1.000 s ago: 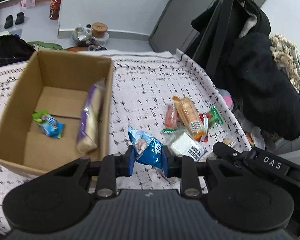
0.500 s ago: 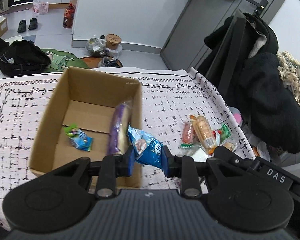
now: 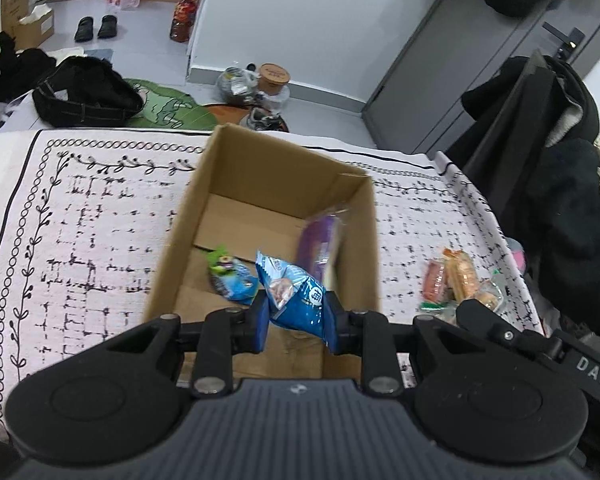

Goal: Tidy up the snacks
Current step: 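Carry both packets into the cardboard box and open both tools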

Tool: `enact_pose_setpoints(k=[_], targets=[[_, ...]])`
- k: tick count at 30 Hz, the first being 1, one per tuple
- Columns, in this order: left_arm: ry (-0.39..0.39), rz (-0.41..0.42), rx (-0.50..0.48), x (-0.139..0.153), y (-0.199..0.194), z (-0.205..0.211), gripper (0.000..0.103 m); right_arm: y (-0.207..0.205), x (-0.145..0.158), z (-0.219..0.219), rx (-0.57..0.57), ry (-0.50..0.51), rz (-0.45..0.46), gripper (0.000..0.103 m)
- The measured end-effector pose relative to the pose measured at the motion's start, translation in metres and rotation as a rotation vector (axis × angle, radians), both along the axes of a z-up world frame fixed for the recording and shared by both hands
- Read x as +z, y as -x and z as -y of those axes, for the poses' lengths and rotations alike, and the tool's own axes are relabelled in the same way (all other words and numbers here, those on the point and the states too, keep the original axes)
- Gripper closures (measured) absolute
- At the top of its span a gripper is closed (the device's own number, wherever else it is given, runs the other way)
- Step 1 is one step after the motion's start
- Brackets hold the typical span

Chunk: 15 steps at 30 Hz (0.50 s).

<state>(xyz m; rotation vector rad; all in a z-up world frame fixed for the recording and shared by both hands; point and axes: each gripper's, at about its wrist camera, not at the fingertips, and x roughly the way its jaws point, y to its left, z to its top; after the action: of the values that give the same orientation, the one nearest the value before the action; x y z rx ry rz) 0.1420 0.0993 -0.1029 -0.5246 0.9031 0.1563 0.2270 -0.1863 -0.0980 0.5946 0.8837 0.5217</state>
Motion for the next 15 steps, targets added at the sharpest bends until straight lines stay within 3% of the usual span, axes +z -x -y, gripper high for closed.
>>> enact_pose_setpoints(k=[11, 14, 15], targets=[[-0.008, -0.055, 0.035, -0.013, -0.001, -0.016, 0.069, 0.004, 0.003, -0.029, 0.050, -0.004, 0.030, 0.084], [-0.012, -0.060, 0.030, -0.014, 0.001, -0.016, 0.062, 0.003, 0.002, -0.034, 0.060, -0.006, 0.028, 0.076], [-0.013, -0.064, 0.030, -0.014, 0.001, -0.016, 0.060, 0.003, 0.002, -0.034, 0.062, -0.004, 0.024, 0.069]])
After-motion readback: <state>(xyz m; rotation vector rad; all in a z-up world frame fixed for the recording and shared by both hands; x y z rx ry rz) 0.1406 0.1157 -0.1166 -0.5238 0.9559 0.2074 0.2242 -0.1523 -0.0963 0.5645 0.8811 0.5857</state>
